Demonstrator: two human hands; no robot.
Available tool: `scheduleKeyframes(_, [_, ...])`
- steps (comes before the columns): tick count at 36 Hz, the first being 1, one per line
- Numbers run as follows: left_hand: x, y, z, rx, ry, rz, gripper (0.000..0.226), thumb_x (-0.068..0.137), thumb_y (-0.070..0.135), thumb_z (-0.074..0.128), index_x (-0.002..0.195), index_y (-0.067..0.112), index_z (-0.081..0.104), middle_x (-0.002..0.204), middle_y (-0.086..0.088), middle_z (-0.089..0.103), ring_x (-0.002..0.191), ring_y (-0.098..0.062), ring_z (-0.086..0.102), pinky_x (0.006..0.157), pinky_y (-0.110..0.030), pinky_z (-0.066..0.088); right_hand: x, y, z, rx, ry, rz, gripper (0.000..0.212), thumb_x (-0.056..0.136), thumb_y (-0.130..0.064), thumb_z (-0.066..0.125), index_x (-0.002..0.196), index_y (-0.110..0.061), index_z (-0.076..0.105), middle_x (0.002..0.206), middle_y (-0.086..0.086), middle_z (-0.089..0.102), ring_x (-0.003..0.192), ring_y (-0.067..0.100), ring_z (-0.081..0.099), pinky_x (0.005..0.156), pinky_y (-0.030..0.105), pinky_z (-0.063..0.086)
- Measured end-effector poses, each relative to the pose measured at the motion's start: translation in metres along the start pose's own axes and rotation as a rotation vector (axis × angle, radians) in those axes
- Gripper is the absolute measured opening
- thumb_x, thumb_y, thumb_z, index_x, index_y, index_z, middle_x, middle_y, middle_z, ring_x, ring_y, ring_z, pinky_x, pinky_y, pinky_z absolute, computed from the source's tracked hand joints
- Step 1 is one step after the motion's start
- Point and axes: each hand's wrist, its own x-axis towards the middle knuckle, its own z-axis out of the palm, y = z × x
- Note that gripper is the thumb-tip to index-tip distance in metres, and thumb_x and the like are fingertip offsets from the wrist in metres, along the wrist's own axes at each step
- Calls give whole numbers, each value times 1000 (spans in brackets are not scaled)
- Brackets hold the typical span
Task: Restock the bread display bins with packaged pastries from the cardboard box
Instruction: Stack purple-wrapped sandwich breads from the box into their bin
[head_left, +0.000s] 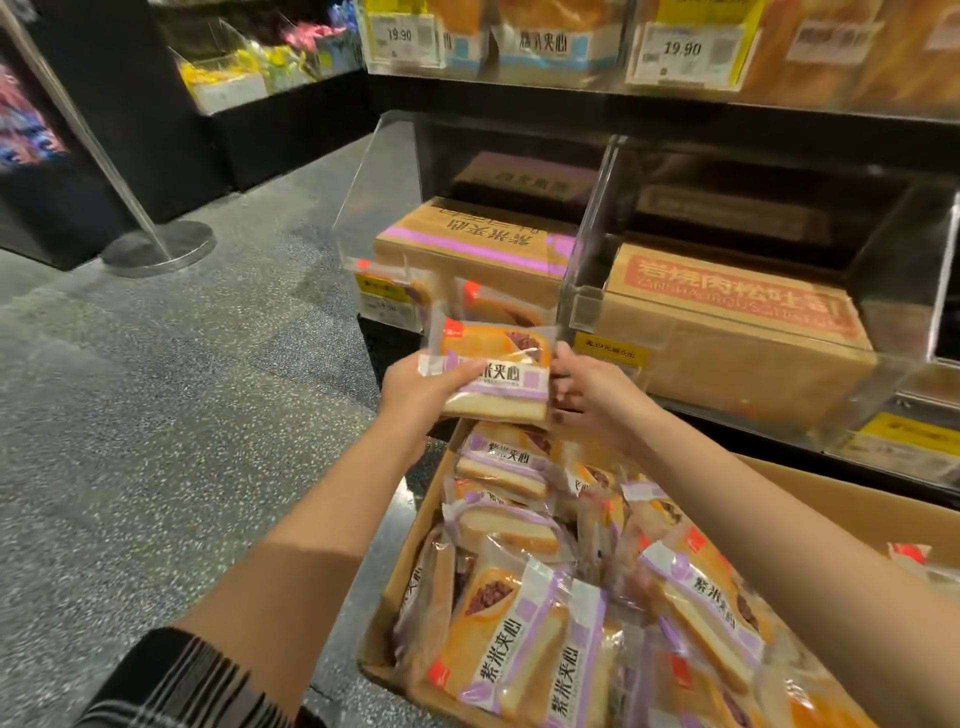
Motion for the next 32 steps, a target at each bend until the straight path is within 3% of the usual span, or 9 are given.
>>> scheduleKeyframes(3, [2,1,-4,-112,201,5,19,78,12,77,84,17,60,82,1,64,81,-18,61,77,-31,51,7,15,-5,-271,100,101,27,99,-35,47,88,-12,54,75,10,56,66,20,51,62,30,45])
scheduleKeyframes(6, [3,0,-9,-193,337,-14,19,80,16,76,89,17,59,87,-2,64,84,-20,61,69,-28,52,4,37,-5,-602,39,178,20,94,-31,59,98,-11,61,93,8,65,76,16,56,80,31,51])
scheduleKeyframes(9, [1,1,-12,-297,377,-52,17,84,18,72,81,21,56,87,-2,64,75,-16,62,50,-17,51,-2,48,1,-631,110,164,38,90,-35,65,108,-2,63,102,12,69,92,22,64,92,36,51])
scheduleKeyframes(13, [0,4,-11,-437,398,-129,15,89,21,68,83,18,54,80,1,61,68,-11,61,52,-23,52,-2,51,2,-571,232,106,36,81,-21,76,104,-7,53,73,2,60,70,16,62,57,26,50])
scheduleKeyframes(17, [2,5,-12,-481,448,-163,21,89,22,67,101,12,54,90,-3,63,78,-18,63,57,-23,52,-1,40,2,-591,70,164,19,74,-4,78,80,-3,60,58,6,62,55,18,56,52,29,49])
scheduleKeyframes(21, [4,6,-13,-485,468,-169,19,89,12,66,100,10,50,91,-6,62,80,-21,64,59,-25,52,-3,28,2,-723,-27,138,31,74,-24,81,97,-8,66,90,4,66,83,14,62,60,21,48])
scheduleKeyframes(26, [8,10,-14,-484,425,-166,21,85,1,61,105,4,54,88,-12,65,68,-20,64,59,-30,54,-3,19,8,-767,25,-14,28,73,-37,81,66,-15,64,72,-3,62,77,8,57,60,21,43])
scheduleKeyframes(30, [14,17,-21,-485,435,-99,8,87,2,59,87,10,57,82,-8,64,66,-18,63,60,-29,52,-6,8,12,-891,-101,-4,38,72,-21,80,106,-13,66,106,0,63,104,15,58,88,28,50])
scheduleKeyframes(32, [20,24,-29,-460,446,-57,10,87,5,61,82,12,58,79,-7,64,58,-14,63,55,-25,49,-6,-1,13,-1019,-168,-1,37,75,-20,75,110,-11,68,106,0,63,102,14,58,84,24,49])
